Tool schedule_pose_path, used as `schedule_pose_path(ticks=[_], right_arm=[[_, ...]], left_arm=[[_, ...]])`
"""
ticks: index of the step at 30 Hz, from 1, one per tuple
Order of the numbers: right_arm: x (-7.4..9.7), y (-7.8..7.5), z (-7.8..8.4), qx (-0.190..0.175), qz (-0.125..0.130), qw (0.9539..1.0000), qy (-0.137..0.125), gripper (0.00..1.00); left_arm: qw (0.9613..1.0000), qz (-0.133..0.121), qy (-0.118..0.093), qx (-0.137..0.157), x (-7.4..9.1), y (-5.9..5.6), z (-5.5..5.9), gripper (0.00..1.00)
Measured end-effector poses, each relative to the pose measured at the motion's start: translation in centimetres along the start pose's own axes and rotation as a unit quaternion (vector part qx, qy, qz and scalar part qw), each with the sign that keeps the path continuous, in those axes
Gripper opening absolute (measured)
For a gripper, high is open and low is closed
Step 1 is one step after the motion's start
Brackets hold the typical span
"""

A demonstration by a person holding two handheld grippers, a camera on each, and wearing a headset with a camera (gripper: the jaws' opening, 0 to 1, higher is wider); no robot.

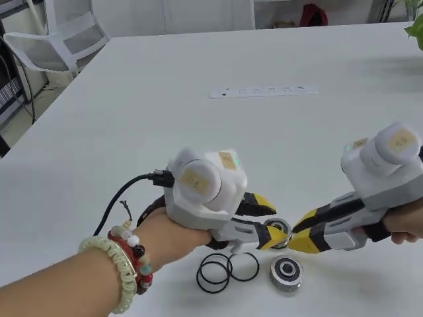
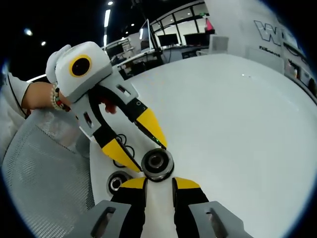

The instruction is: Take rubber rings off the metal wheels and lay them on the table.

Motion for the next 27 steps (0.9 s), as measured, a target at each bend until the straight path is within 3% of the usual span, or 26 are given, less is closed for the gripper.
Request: schedule_pose_path(ticks=[4, 6, 13, 14, 16, 27], right_arm=[[0.03, -0.22, -0.05, 0.008, -0.003, 1.0000, -0.002, 0.18], [0.01, -0.30, -0.06, 0.004, -0.004, 1.0000, -0.005, 0.18], [-0.22, -0.05, -0.05, 0.023, -0.004, 0.9997, -0.005, 0.18], [-0.30, -0.21, -0.01, 0.031, -0.002, 0.9995, -0.003, 0.18], [-0.36, -0.13, 0.03, 0.040, 0.000, 0.9992, -0.002, 0.18], [-0.38, -0.19, 0.31, 0.096, -0.004, 0.9954, 0.009, 0.11]], left_arm=[[0.9998, -0.014, -0.005, 0.011, -0.03, 0.42, 0.04, 0.20], [0.9995, -0.026, 0.006, 0.018, 0.04, 0.61, 0.56, 0.17], [0.9997, -0.012, 0.003, 0.021, -0.16, -0.02, 0.72, 0.14], [0.9999, -0.009, -0.004, 0.005, -0.26, -0.04, 0.49, 0.14], [0.9999, -0.015, 0.003, 0.007, -0.02, -0.10, 0.64, 0.13], [0.9995, -0.020, -0.007, 0.022, 0.03, 0.00, 0.67, 0.13]])
Point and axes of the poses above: the centre of the closed fingertips' face, and the gripper's own axes: x roughly backward along the fingers, y roughly to its left, z roughly out of its underside, the point moved 3 cm from there along x, roughly backward along the fingers, and after that the axes turned 12 degrees about -y, right-handed, at the moved point
